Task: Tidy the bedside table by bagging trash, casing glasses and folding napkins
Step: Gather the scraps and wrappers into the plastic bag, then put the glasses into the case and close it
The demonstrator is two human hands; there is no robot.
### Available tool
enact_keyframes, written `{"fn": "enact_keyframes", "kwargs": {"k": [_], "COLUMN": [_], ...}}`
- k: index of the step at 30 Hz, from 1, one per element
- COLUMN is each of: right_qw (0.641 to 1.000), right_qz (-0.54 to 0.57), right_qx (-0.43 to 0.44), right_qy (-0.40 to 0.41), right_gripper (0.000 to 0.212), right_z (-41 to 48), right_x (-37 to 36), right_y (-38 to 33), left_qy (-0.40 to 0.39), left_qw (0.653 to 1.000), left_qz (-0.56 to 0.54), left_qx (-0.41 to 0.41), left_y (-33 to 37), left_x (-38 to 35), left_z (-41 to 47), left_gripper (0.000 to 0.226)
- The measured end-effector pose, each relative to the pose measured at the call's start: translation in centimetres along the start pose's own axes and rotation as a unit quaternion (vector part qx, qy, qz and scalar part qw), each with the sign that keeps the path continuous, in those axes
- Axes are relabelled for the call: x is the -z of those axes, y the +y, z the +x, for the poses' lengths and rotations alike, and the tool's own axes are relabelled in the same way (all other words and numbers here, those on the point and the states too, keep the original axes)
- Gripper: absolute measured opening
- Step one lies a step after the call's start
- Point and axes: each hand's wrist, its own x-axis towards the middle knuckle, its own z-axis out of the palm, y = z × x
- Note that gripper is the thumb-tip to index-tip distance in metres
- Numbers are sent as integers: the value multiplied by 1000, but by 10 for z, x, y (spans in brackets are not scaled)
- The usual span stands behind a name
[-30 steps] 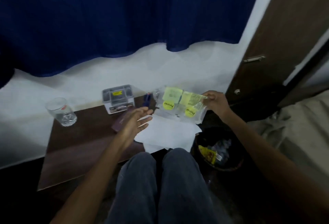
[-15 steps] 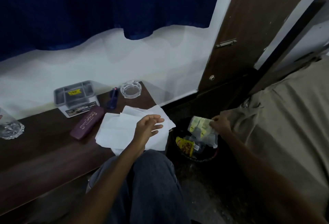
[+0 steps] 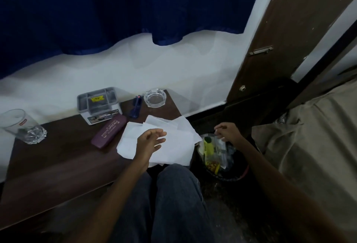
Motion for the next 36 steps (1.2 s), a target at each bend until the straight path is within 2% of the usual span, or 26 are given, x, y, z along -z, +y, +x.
{"fn": "enact_keyframes", "kwargs": {"k": [4, 13, 16, 19, 22, 24, 29, 36], "right_qw": [997, 984, 980, 976, 973, 971, 966, 960], "right_qz": [69, 51, 38, 30, 28, 27, 32, 118], "right_qx": [18, 100, 116, 121, 124, 123, 111, 74], "right_qy": [-39, -135, -160, -179, -194, -204, -232, -243], "right_gripper": [12, 13, 13, 15, 16, 16, 17, 22], "right_z": [-12, -47, -58, -67, -74, -78, -91, -121], "right_x": [-17, -68, -87, -108, -128, -141, -165, -196], "right_y": [-43, -114, -127, -136, -142, -144, -149, -150], "left_qy": [21, 90, 195, 255, 230, 207, 192, 179], "left_qw": [1000, 996, 975, 928, 924, 923, 907, 954], "left_qz": [-10, -1, 103, 272, 302, 322, 374, 239], "left_qx": [2, -12, -15, 25, 41, 43, 18, 10], "left_y": [4, -1, -12, -16, -18, -24, -29, -36], "left_x": [25, 98, 124, 142, 149, 153, 167, 194], "left_z": [1, 7, 25, 40, 50, 59, 65, 38], "left_gripper": [21, 22, 16, 48, 73, 83, 65, 60]}}
